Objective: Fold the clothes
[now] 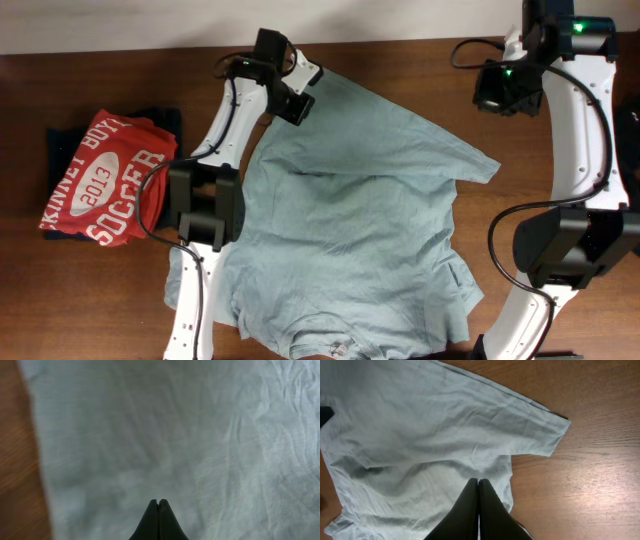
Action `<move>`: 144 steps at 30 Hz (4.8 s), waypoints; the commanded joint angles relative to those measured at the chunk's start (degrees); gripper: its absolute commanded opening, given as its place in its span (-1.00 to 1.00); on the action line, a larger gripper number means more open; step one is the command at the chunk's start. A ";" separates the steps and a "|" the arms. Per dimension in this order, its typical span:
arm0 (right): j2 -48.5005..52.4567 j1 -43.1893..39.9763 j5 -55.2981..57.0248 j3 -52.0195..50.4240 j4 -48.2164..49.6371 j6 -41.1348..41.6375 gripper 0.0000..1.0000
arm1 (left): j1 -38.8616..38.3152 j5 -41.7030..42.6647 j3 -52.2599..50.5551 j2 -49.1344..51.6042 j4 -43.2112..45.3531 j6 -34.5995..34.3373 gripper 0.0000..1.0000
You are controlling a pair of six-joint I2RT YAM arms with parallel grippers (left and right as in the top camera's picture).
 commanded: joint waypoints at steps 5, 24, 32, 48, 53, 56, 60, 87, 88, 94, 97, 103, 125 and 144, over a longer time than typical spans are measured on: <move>-0.44 -0.11 0.37 -0.13 0.37 -0.85 -0.91 | -1.66 -9.05 0.33 4.13 3.32 -1.79 -1.00; -0.39 0.13 1.92 -1.25 0.76 -3.04 -0.91 | 7.91 -23.47 0.33 8.96 13.09 -22.36 -0.99; -0.39 3.87 0.39 -13.40 9.27 -5.05 -0.92 | 8.09 -25.97 0.33 8.96 12.68 -23.85 -1.00; -0.39 13.84 -4.37 -43.47 30.42 -7.45 -0.92 | 6.97 -23.61 1.79 8.33 12.09 -18.71 -0.99; -0.39 13.77 -4.33 -48.37 32.54 -7.45 -0.92 | 4.76 -23.47 7.58 7.52 9.49 -13.00 -0.96; -0.39 13.77 -3.85 -51.12 32.89 -6.34 -0.92 | 3.80 -23.54 9.57 7.45 9.09 -12.76 -0.93; -0.39 13.77 0.42 -54.10 30.21 -0.26 -0.91 | 3.58 -23.54 9.62 7.50 8.55 -12.79 -0.93; -0.52 14.16 10.49 -54.88 13.66 12.31 -0.91 | 0.20 -13.22 9.62 10.40 10.73 -0.37 -0.87; -0.52 14.16 10.12 -54.88 13.70 12.55 -0.91 | 0.22 -13.42 9.62 10.43 10.97 -0.39 -0.87; -5.53 14.14 8.55 -54.66 19.15 9.49 -0.91 | 1.44 -17.05 9.75 10.36 13.64 -4.46 -0.88; -13.38 14.14 8.57 -54.34 22.53 9.49 -0.89 | 2.62 -18.38 10.95 10.36 14.60 -7.26 -0.88; -20.81 14.16 8.41 -54.34 25.86 9.05 -0.83 | 3.98 -21.73 12.90 10.36 14.84 -13.73 -0.89; -7.06 14.16 0.48 -54.62 45.35 7.54 -0.92 | -5.53 -3.06 17.09 12.31 5.68 -1.25 -0.90; -4.85 14.16 12.24 -56.50 26.80 11.72 -0.92 | -2.14 -10.25 17.09 16.94 10.49 -7.23 -0.91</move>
